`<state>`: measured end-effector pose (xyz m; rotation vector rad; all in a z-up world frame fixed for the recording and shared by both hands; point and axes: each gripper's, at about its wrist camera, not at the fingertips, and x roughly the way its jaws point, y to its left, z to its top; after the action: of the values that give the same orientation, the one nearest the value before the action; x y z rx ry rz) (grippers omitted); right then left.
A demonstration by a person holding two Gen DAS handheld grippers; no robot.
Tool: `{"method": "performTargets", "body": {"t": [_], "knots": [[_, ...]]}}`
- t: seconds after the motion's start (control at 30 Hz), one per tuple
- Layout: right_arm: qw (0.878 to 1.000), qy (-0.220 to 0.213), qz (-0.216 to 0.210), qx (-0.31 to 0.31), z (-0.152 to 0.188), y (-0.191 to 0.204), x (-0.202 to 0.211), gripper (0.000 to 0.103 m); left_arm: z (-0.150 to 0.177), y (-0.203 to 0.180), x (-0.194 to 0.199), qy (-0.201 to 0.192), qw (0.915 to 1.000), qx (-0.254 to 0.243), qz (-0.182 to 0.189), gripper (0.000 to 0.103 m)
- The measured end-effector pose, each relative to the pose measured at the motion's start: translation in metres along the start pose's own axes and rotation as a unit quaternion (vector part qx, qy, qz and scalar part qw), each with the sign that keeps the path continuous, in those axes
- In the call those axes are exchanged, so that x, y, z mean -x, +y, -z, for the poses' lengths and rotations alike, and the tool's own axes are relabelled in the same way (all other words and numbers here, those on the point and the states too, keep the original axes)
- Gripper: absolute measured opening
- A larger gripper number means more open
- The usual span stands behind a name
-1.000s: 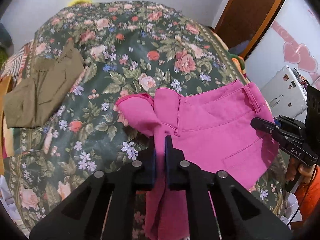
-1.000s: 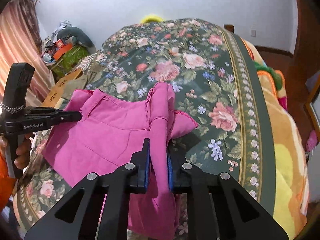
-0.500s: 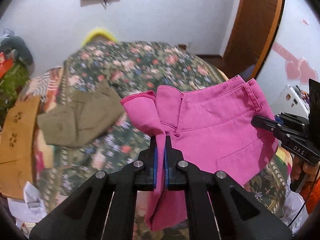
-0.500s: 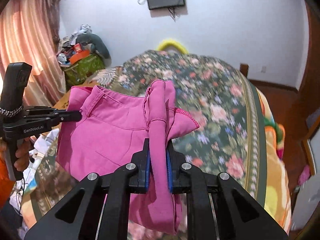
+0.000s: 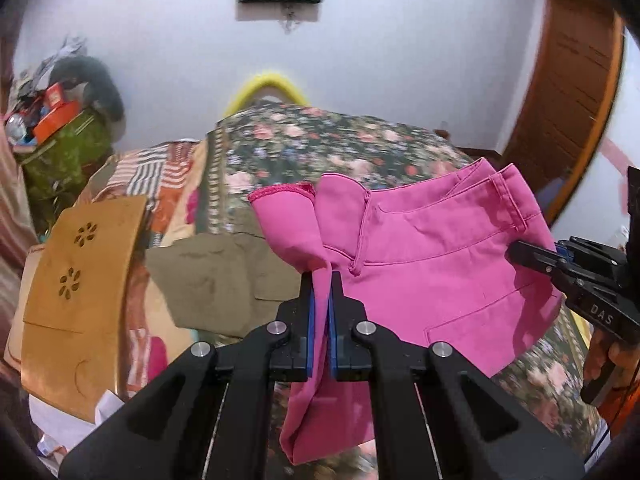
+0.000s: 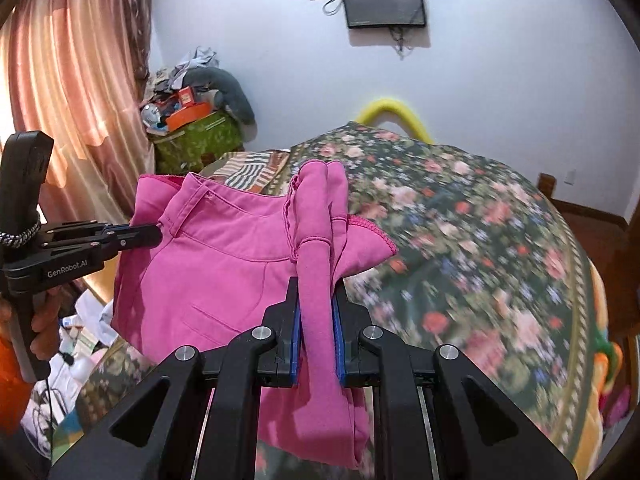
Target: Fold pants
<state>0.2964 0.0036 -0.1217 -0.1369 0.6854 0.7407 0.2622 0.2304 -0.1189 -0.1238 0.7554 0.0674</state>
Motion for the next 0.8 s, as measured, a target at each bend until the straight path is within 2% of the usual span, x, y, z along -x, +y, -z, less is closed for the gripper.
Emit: {"method": "performTargets", "body": {"t": [0.23,0.4,0.57,0.73,0.8], "knots": [[1.0,0.006,-0.002,0.018,-0.027,0.015,-0.064,0.011,-0.019,0.051,-0.055,0.002,0.9989,0.032,-0.036,0.005],[1.0,0.017,-0.005,0.022,-0.037,0.022,-0.109,0.011,-0.02,0.077,-0.094,0.002,0.9968,0.057,-0.056,0.005],[0.998,0.037,0.005,0.051,-0.041,0.028,-0.153,0.011,-0.019,0.099,-0.139,0.021,0.9943,0.073,-0.075,0.005],[0.996,0.072,0.005,0.047,-0.033,0.021,-0.193,0.011,-0.011,0.115,-0.183,0.051,0.9919,0.082,-0.083,0.005],[0.995,0.088,0.012,0.05,-0.026,0.017,-0.204,0.011,-0.006,0.117,-0.192,0.059,0.9904,0.078,-0.097,0.005]]}}
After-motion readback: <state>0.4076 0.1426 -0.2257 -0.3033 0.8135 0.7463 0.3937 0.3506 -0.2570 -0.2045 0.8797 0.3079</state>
